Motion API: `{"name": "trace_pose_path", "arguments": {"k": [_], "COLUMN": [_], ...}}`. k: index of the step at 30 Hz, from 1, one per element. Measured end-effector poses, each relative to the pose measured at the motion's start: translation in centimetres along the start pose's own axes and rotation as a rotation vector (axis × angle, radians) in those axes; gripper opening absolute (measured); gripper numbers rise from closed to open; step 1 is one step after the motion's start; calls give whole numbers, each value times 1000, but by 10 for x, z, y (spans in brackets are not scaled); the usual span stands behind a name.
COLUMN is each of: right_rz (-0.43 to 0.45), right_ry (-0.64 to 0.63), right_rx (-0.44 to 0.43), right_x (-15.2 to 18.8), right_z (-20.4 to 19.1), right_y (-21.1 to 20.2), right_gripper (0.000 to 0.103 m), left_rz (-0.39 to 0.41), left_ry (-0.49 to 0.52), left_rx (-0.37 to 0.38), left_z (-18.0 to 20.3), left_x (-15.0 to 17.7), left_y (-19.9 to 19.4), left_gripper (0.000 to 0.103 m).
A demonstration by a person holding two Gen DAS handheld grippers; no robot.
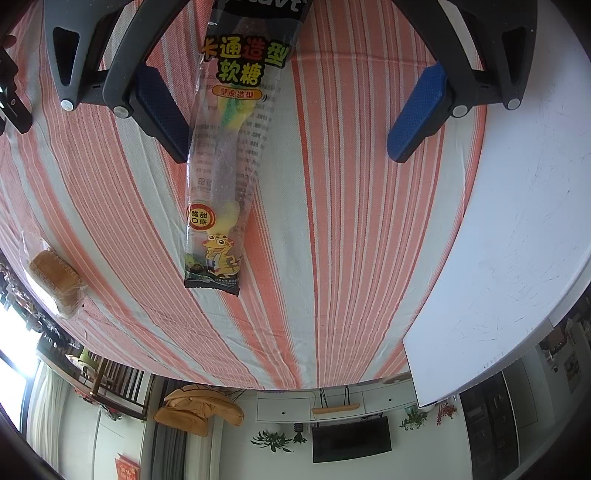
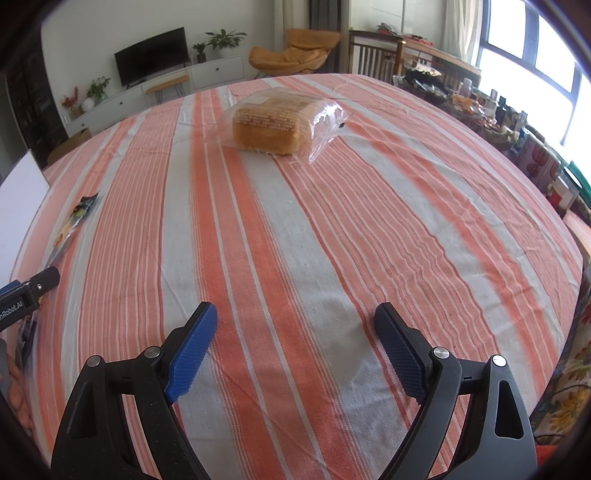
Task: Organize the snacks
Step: 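Pull the candy stick closer with the left tool and release it, then grasp the bagged square cake with the right tool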
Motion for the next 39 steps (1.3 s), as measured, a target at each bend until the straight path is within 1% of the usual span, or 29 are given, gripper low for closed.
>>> {"name": "trace_pose_path", "arguments": {"k": [4,6,8,9,11,13,14,15,16,17,20,21,23,25,28,30,33,35,39], "right_rz": [5,5,8,14,60,116,136,149,157,162,171,161,102,20,-37,-54,-75,-84,-146], "right_ry": [-1,17,83,141,273,372,388,375,334,258,-21,-113,-313,-503,-712,-790,-835,-832,-779], "right_rx": [-7,-28,-86,-131,-199,-241,-257,-266,-275,-282,-293,-294,-296,-270,-207,-183,-169,-175,-217], "right_x": [1,-1,-5,-7,-13,-18,-22,-27,-34,-43,-73,-83,-102,-115,-124,-132,-148,-159,-176], "right_z": [-1,2,13,21,44,63,69,69,66,59,34,25,7,-9,-24,-32,-39,-45,-58], "right_y": [0,-2,-6,-10,-21,-32,-36,-40,-42,-44,-46,-45,-34,-16,9,27,54,72,107], "right_gripper": [91,91,89,87,87,88,89,89,89,89,89,89,89,89,89,89,89,89,89], "left_rz": [0,0,0,0,0,0,0,0,0,0,0,0,0,0,0,0,0,0,0], "left_ry": [0,0,0,0,0,0,0,0,0,0,0,0,0,0,0,0,0,0,0], "left_rx": [0,0,0,0,0,0,0,0,0,0,0,0,1,1,1,1,1,1,1], "left_z": [0,0,0,0,0,0,0,0,0,0,0,0,0,0,0,0,0,0,0], "left_x": [0,0,0,0,0,0,0,0,0,0,0,0,0,0,0,0,0,0,0], "left_y": [0,0,0,0,0,0,0,0,0,0,0,0,0,0,0,0,0,0,0], "left_gripper": [103,103,103,103,103,103,103,103,103,103,103,103,103,103,103,103,103,103,103]}}
Point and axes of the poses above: each gripper's, at about its wrist camera, not at the fingertips, and y roughly the way its jaws point, z to its right, x to its underside, the point moved 3 cm from there along y, roughly the way its jaws point, and after that the axes turned 11 degrees about y, right-handed, at the moved point
